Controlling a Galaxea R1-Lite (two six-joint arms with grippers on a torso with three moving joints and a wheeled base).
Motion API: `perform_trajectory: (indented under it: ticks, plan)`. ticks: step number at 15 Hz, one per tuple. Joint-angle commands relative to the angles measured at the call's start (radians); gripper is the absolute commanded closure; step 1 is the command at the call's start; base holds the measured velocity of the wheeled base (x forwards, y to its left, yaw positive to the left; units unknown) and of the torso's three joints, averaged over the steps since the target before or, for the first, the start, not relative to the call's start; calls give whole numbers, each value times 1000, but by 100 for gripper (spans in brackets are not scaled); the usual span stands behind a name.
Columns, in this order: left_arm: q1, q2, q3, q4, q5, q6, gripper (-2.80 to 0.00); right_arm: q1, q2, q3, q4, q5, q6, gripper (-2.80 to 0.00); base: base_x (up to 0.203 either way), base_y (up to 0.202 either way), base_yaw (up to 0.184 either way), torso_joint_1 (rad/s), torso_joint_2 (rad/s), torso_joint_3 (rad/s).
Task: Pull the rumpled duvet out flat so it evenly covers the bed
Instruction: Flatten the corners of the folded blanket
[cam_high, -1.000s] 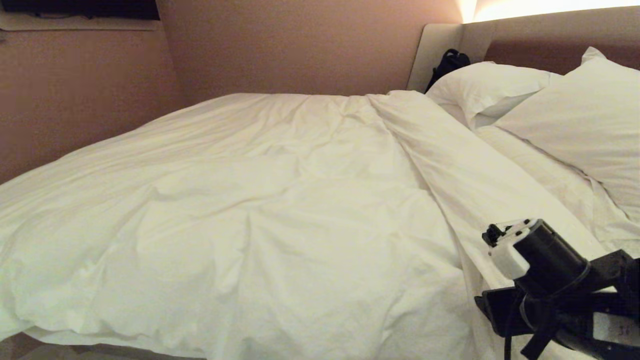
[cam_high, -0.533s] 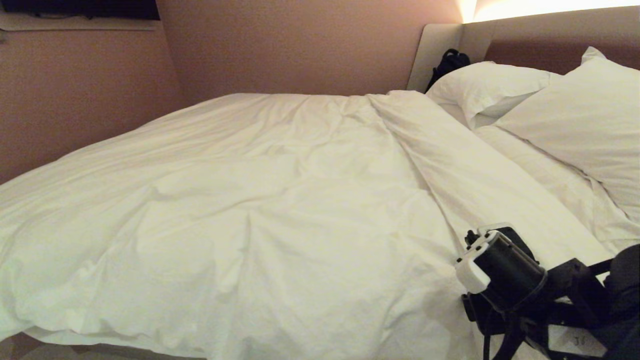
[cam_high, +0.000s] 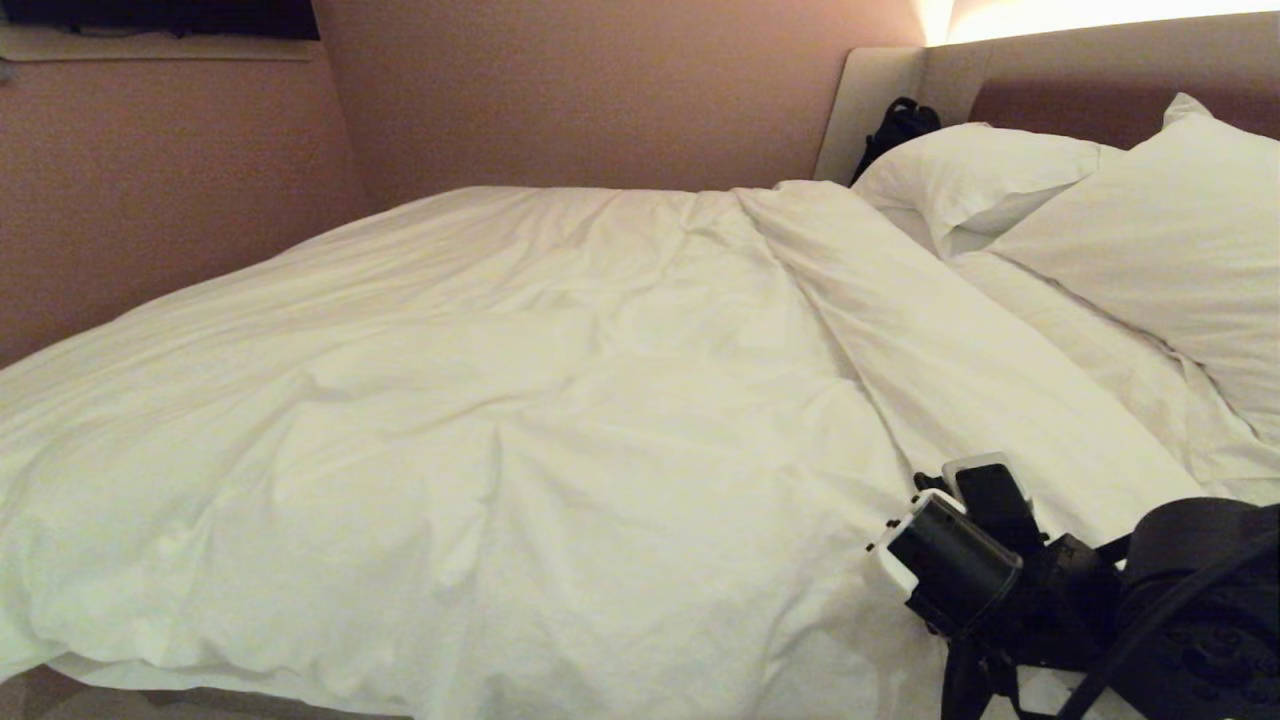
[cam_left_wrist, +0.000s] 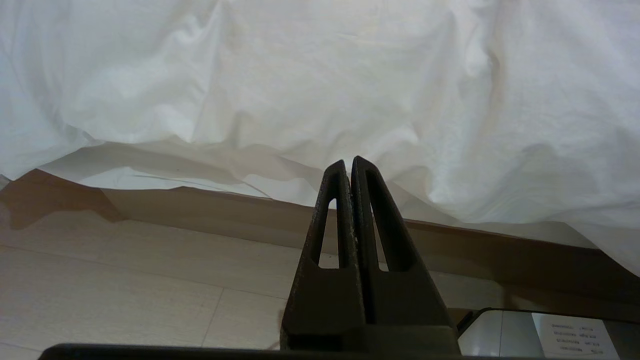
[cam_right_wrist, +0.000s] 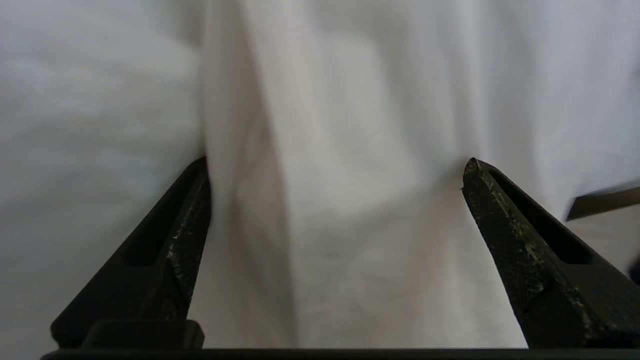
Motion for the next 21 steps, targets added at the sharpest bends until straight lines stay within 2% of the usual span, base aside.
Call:
perform_trajectory:
  ticks: [1,6,9,10,21]
  plan:
    - [0,0,1,1,1,-1,0,-1,1,5,5,-82,2,-280,0,0,0,0,0,0]
    - [0,0,0,1,1,-1,0,-23,3,7,47,-102,11,-280,0,0,0,0,0,0]
    - [0,0,1,1,1,-1,0,-37,4,14,48,-156,11,-280,0,0,0,0,0,0]
    - [0,0,0,1,1,-1,0,-44,4,14,49,-160,11,0,0,0,0,0,0,0]
    - [0,0,0,1,1,-1,0,-54,-27,1,42,-137,13,0,0,0,0,0,0,0]
